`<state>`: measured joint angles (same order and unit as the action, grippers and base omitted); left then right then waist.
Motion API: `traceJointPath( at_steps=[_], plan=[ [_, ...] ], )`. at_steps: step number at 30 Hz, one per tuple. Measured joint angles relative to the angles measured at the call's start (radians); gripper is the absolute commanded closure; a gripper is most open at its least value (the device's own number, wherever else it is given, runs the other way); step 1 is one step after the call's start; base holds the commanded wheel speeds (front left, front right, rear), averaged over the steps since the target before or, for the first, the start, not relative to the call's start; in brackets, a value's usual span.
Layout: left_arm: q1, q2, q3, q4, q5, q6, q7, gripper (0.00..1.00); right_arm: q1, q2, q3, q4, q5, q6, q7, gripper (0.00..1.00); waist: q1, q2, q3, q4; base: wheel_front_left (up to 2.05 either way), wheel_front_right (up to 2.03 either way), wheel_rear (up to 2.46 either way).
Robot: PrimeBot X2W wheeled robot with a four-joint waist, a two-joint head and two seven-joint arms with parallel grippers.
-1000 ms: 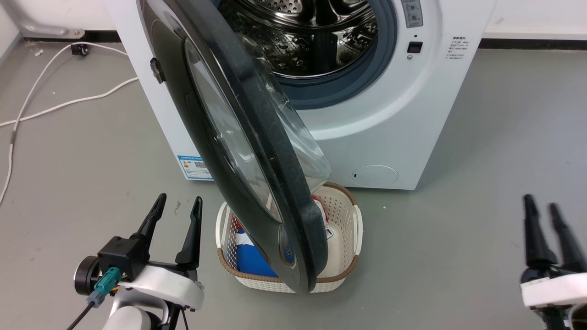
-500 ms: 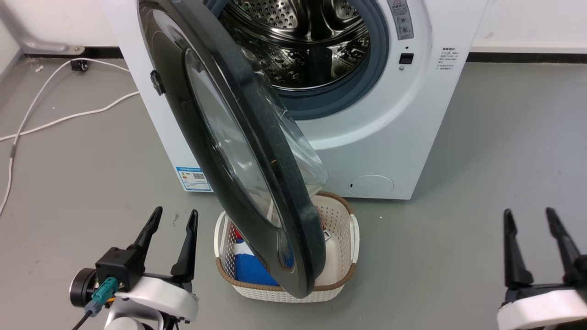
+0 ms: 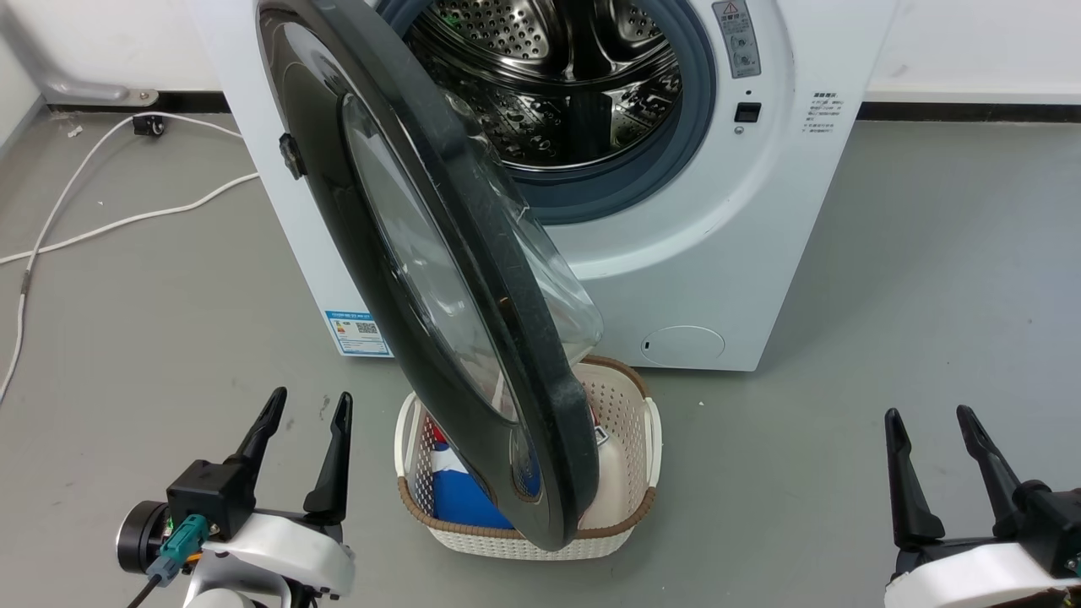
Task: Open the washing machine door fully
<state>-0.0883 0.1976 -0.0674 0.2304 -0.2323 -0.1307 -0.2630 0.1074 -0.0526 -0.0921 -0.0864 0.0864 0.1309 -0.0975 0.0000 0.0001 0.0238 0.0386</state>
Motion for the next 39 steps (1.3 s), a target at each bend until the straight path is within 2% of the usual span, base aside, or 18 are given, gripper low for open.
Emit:
traceJointPath(
  at_steps=[12,13,14,22,29,39],
  plan=[
    [0.0,-0.004,-0.001,0.0,-0.002,0.0,0.0,0.0,0.0,0.0,0.002,0.007,0.014,0.0,0.0,0.0,0.0,0.0,0.002,-0.005,0.0,0.0,0.0],
    [0.0,-0.004,-0.003,0.0,-0.007,0.0,0.0,0.28,0.0,0.0,0.002,0.008,0.018,0.0,0.0,0.0,0.0,0.0,0.002,-0.006,0.0,0.0,0.0],
    [0.0,-0.003,-0.008,0.001,-0.012,0.0,0.0,0.99,0.0,0.0,0.002,0.01,0.02,0.0,-0.004,0.0,0.0,0.0,0.002,-0.006,0.0,0.0,0.0],
    [0.0,0.003,-0.013,-0.004,-0.031,0.0,0.0,1.0,0.0,0.0,0.007,0.017,0.022,0.0,-0.006,0.0,0.0,0.0,0.002,-0.008,0.0,0.0,0.0],
    [-0.023,-0.025,0.034,-0.046,-0.047,0.0,0.0,1.0,-0.002,0.0,0.013,0.028,0.027,0.0,-0.007,0.0,0.0,0.0,0.0,-0.003,0.0,0.0,0.0],
    [-0.087,-0.09,0.071,-0.332,-0.022,0.022,0.0,1.0,-0.007,0.001,0.016,0.04,0.03,0.0,-0.026,0.0,0.0,0.0,-0.006,-0.001,0.0,0.0,0.0]
  ],
)
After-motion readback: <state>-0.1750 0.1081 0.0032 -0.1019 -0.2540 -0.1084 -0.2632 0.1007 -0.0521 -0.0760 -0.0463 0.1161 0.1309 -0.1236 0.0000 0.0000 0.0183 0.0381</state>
